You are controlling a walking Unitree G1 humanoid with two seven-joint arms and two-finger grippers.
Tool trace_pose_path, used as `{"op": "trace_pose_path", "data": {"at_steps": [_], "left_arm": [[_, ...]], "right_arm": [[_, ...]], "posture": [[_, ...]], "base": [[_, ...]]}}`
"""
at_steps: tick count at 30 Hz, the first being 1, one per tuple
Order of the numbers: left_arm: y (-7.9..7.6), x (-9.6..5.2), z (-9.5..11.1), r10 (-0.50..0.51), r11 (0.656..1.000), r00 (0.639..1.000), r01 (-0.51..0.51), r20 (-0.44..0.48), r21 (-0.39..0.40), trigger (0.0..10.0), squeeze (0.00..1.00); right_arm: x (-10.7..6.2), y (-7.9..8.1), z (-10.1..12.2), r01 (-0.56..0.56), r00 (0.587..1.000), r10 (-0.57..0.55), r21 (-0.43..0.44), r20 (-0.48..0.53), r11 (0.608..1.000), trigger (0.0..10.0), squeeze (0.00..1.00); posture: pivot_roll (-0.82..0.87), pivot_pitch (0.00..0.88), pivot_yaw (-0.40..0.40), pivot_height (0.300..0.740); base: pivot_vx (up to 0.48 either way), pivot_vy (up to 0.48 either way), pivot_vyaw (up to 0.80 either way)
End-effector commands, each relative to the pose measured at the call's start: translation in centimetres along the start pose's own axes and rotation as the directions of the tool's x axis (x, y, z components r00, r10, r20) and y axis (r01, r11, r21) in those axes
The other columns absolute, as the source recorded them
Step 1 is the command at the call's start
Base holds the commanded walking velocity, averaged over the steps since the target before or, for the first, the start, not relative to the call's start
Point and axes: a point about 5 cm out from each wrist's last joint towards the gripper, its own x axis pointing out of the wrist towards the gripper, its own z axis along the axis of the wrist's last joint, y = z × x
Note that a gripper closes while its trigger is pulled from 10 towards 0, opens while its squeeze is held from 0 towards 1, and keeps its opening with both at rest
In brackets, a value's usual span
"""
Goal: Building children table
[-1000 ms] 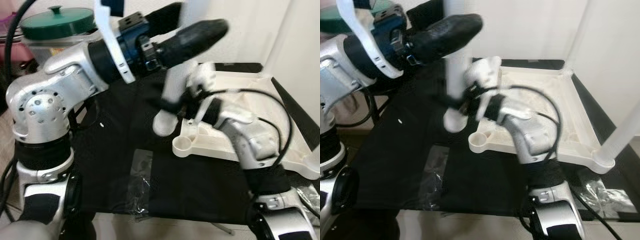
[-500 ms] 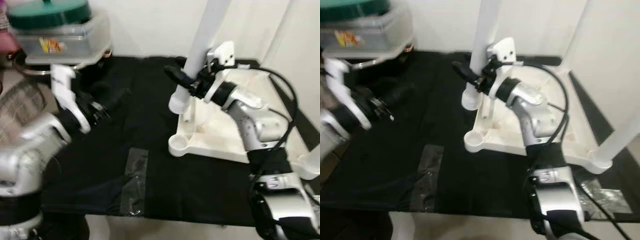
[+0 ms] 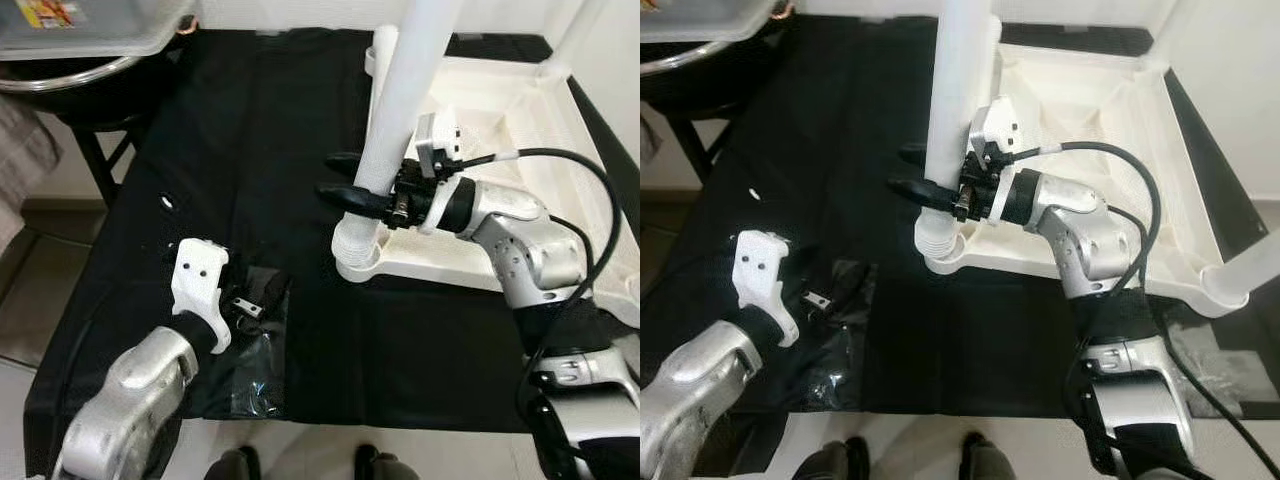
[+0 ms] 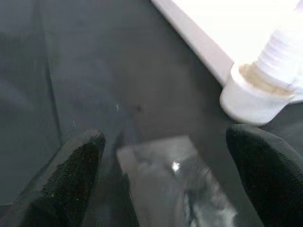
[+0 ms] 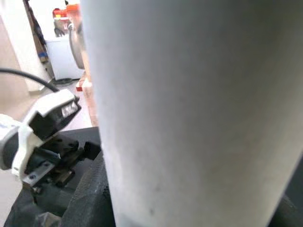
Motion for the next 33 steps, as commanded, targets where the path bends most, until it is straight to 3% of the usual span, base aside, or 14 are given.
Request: {"op": "trace_pose_path", "data": {"at_steps": [1, 9, 13, 16, 18, 24, 33], "left_arm": [[-0.3, -0.2, -0.2, 0.008, 1.000, 1.000, -0.008, -0.002, 0.011, 10.0, 0.00], [-0.8, -0.3, -1.0, 0.031, 0.999, 1.000, -0.031, -0.004, 0.037, 10.0, 0.00], [-0.9, -0.3, -1.1, 0.060, 0.995, 0.998, -0.059, -0.004, 0.083, 10.0, 0.00], [-0.3, 0.1, -0.7, 0.125, 0.989, 0.992, -0.125, 0.010, 0.083, 10.0, 0.00], [-0.3, 0.1, -0.7, 0.125, 0.989, 0.992, -0.125, 0.010, 0.083, 10.0, 0.00], [0.6, 2.0, 2.9, 0.164, 0.979, 0.977, -0.178, 0.137, 0.095, 10.0, 0.00], [0.5, 2.9, 5.4, 0.134, 0.980, 0.959, -0.166, 0.251, 0.111, 10.0, 0.00]], "right_arm": [[0.1, 0.5, 0.1, -0.037, 0.999, 0.037, 0.002, 0.011, 0.999, 10.0, 0.00], [0.8, 1.4, -1.1, -0.141, 0.987, 0.137, -0.050, -0.078, 0.989, 10.0, 0.00], [1.2, 0.9, -0.8, -0.084, 0.993, 0.074, -0.105, -0.091, 0.991, 10.0, 0.00], [1.4, 0.2, 0.7, 0.037, 0.998, -0.042, -0.119, -0.043, 0.992, 10.0, 0.00], [1.4, 0.2, 0.7, 0.037, 0.998, -0.042, -0.119, -0.043, 0.992, 10.0, 0.00], [1.2, 0.4, 2.7, 0.193, 0.980, -0.186, -0.107, 0.067, 0.975, 10.0, 0.00], [1.4, 0.6, 1.9, 0.257, 0.965, -0.252, -0.078, 0.067, 0.963, 10.0, 0.00]], "posture": [[0.02, 0.399, -0.006, 0.740], [0.01, 0.387, 0.001, 0.740], [0.02, 0.368, -0.010, 0.740], [0.02, 0.348, -0.018, 0.740], [0.02, 0.348, -0.018, 0.740], [0.01, 0.272, -0.034, 0.740], [0.01, 0.208, -0.030, 0.740]], "base": [[0.000, 0.000, 0.00], [0.000, 0.000, 0.00], [0.000, 0.000, 0.00], [0.000, 0.000, 0.00], [0.000, 0.000, 0.00], [0.000, 0.400, 0.00], [0.000, 0.362, -0.36]]}}
